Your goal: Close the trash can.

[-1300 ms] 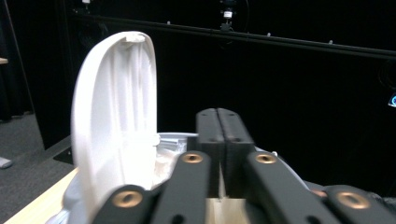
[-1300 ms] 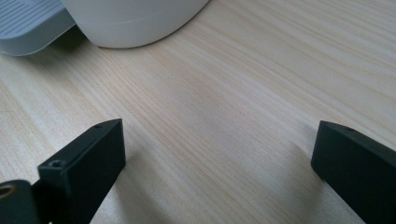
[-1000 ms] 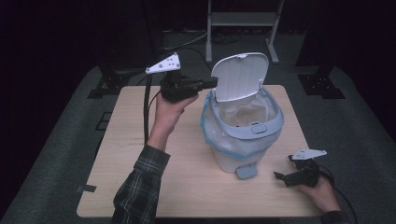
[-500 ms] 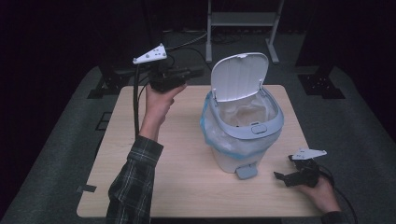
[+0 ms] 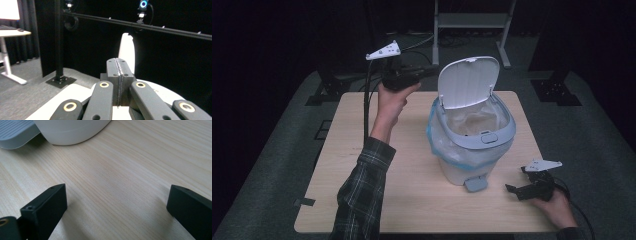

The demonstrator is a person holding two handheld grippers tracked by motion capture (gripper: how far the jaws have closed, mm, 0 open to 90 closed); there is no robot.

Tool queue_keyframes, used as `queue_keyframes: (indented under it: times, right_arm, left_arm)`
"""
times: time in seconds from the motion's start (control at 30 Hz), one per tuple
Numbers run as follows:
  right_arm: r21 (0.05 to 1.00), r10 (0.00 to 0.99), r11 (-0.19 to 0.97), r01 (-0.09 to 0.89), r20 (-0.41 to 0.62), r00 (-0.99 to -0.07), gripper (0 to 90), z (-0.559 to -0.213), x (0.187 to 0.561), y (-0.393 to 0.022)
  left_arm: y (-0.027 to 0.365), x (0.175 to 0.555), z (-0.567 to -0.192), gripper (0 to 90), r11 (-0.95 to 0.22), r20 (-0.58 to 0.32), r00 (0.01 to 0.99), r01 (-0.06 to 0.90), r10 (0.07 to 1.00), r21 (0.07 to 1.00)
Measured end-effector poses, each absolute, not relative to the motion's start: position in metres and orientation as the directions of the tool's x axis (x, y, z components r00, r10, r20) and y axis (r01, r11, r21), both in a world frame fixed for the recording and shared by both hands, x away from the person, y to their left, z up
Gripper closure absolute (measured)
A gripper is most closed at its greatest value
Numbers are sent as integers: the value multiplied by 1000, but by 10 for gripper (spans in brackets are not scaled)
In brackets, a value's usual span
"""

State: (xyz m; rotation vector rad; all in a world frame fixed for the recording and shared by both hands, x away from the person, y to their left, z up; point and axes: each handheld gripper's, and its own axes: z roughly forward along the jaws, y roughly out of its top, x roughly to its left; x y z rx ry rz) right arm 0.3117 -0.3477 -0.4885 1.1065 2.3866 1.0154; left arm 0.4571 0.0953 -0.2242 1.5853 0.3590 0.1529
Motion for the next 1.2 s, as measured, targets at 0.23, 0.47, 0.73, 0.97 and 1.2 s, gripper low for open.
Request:
queue_keyframes:
  times: [0.23, 0.47, 0.73, 0.97, 1.2]
  right_arm:
    - [718, 761, 448, 533, 7, -649, 20, -489, 312, -348]
    - [719, 761, 448, 532, 6, -648, 20, -489, 312, -348]
    - [719, 761, 447, 532, 6, -648, 20, -489, 312, -348]
    - [719, 761, 447, 532, 6, -648, 20, -489, 312, -348]
    - [719, 761, 447, 532, 6, -648, 20, -489, 312, -348]
  left_arm:
    - [89, 458, -224, 900, -13, -130, 944, 141, 305, 990]
    - [85, 451, -225, 900, -30, -127, 958, 139, 256, 990]
    - [79, 439, -227, 900, -60, -122, 973, 136, 195, 989]
    - [74, 431, -230, 900, -90, -116, 979, 132, 166, 987]
    - [67, 422, -236, 900, -130, -110, 985, 128, 136, 983]
